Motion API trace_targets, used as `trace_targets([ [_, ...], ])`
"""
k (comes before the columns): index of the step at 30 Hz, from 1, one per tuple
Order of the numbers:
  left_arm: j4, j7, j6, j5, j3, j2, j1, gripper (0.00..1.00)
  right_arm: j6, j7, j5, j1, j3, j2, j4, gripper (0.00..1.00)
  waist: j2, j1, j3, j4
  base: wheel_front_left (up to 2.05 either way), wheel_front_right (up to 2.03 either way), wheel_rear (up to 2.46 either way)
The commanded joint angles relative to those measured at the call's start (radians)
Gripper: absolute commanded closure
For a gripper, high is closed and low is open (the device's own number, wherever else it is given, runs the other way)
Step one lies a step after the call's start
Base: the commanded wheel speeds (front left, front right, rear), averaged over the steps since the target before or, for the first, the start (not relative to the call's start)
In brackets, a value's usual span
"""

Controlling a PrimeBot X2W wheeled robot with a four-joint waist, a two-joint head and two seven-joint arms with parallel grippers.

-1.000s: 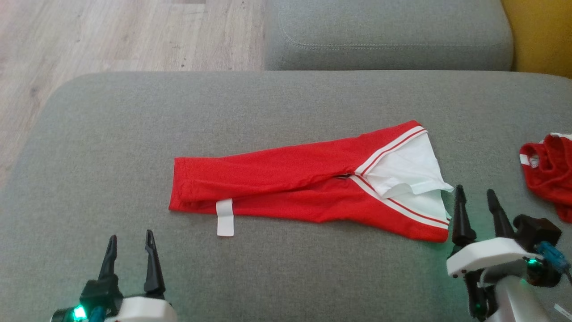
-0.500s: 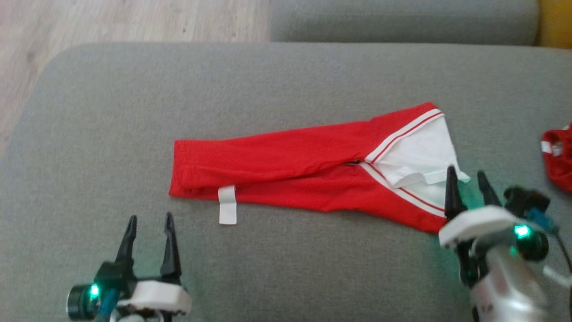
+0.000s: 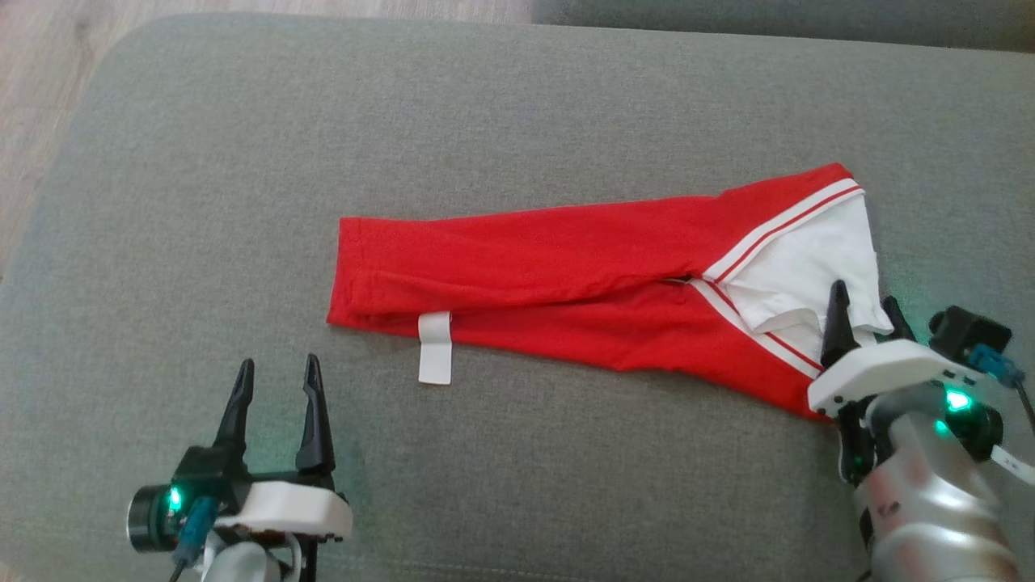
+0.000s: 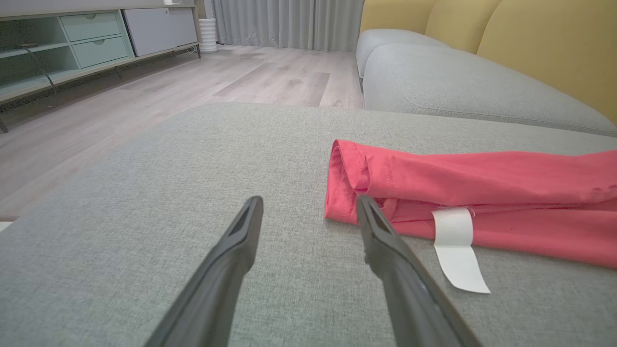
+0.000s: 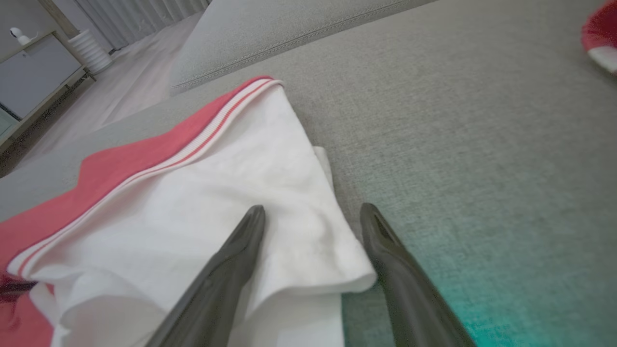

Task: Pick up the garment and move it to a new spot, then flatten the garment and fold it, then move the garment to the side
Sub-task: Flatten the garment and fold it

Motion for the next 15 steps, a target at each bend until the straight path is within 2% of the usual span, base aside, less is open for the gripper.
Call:
trace_targets([
  [1,-0.024,-0.010,0.003,-0.006,0.031,0.004,-0.038,0.00,0.002,-0.004,0.031,-0.028,0.046,0.000,0.011,0.00,0.0000,-0.0001,0.003,0.002,0.00,0.00,0.00],
  [7,-0.019,-0.010,0.003,-0.008,0.027,0.004,-0.050,0.00,0.002,-0.004,0.255,-0.046,0.267,0.000,0.034,0.00,0.0000,-0.0001,0.009,0.012,0.00,0.00,0.00],
  [15,-0.029,-0.010,0.003,-0.016,0.023,0.004,-0.038,0.00,0.002,0.008,0.444,-0.034,0.478,0.000,0.004,0.00,0.0000,-0.0001,0.005,0.030,0.00,0.00,0.00],
])
